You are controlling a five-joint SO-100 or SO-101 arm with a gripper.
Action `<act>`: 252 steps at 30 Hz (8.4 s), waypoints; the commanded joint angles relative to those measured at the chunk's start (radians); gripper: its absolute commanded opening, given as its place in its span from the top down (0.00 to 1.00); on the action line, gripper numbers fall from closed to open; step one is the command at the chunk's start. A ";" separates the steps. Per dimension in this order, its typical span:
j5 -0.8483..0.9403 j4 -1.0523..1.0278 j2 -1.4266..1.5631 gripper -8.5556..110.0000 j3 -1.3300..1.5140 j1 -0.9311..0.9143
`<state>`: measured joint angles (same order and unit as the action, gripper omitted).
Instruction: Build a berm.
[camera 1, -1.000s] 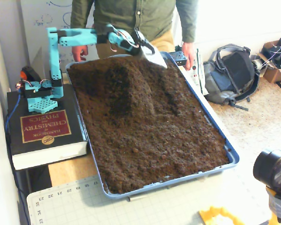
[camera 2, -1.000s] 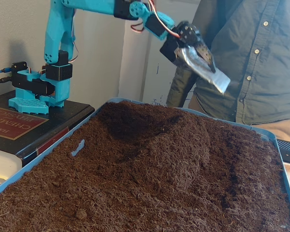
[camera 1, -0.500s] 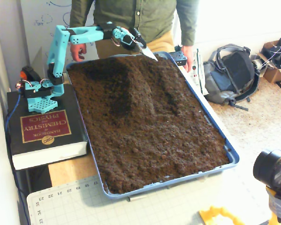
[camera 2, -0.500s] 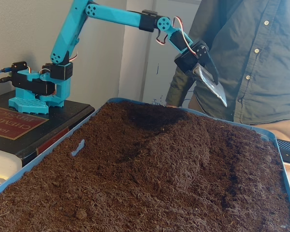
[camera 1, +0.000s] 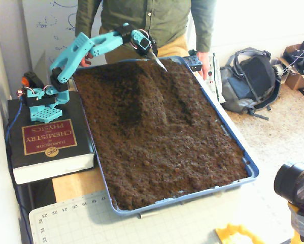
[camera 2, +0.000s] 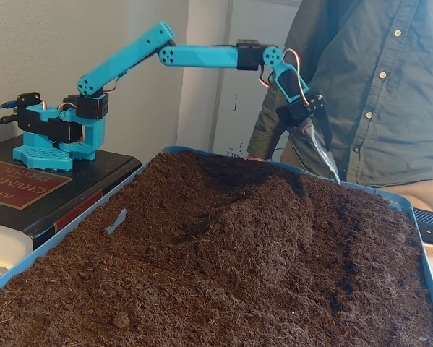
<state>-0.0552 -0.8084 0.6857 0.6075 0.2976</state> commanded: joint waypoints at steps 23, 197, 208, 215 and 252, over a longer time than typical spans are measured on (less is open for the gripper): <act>-0.011 0.333 -0.201 0.93 -0.230 -0.069; 0.265 0.367 -0.118 0.93 -0.207 -0.612; 0.279 0.526 -0.360 0.93 -0.199 -0.609; 0.279 0.523 -0.485 0.93 -0.196 -0.611; 0.262 -0.433 -0.364 0.93 -0.216 -0.601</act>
<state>0.2270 -1.1167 0.2761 0.3728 -0.3037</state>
